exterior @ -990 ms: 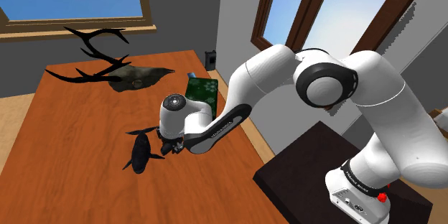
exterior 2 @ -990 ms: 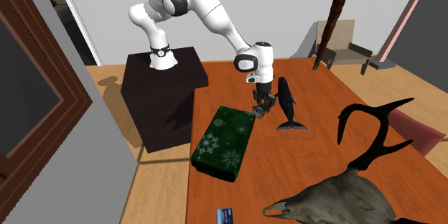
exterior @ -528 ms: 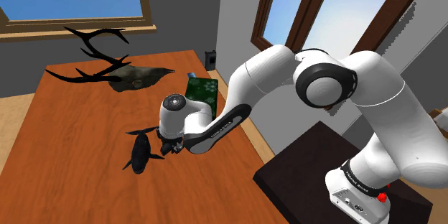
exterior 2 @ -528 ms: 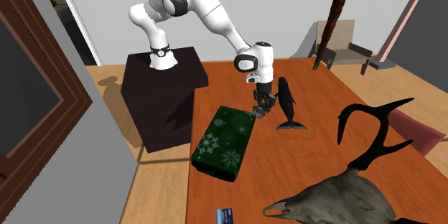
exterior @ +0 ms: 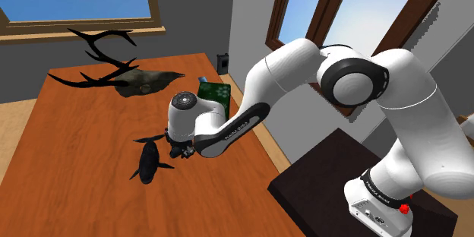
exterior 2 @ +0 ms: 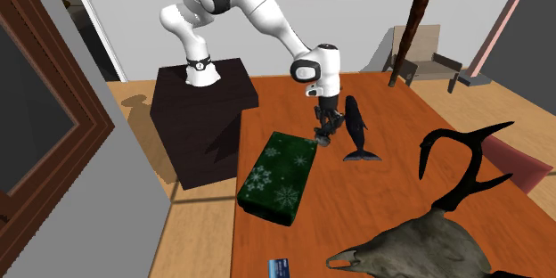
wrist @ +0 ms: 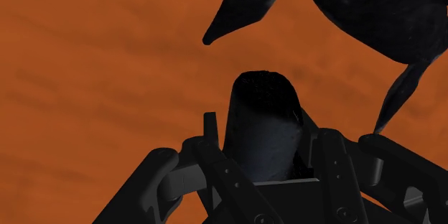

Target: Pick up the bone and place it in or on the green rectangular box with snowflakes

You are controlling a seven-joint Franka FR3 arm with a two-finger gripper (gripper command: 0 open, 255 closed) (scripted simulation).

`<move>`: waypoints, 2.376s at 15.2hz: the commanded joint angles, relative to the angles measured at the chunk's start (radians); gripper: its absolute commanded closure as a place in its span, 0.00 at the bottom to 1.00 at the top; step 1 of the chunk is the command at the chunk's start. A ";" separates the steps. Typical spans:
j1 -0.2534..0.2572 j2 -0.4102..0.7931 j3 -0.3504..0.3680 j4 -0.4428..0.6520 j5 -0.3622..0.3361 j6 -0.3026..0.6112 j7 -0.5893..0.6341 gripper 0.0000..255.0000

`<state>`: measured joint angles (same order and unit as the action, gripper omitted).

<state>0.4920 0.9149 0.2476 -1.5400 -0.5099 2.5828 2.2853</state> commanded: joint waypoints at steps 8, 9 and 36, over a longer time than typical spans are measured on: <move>-0.023 -0.093 0.032 -0.036 0.026 -0.060 -0.023 1.00; -0.025 -0.103 0.036 -0.039 0.029 -0.067 -0.025 1.00; -0.292 -0.252 0.089 -0.097 0.137 -0.135 -0.326 1.00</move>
<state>0.2197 0.6593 0.3361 -1.6406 -0.3781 2.4461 1.9837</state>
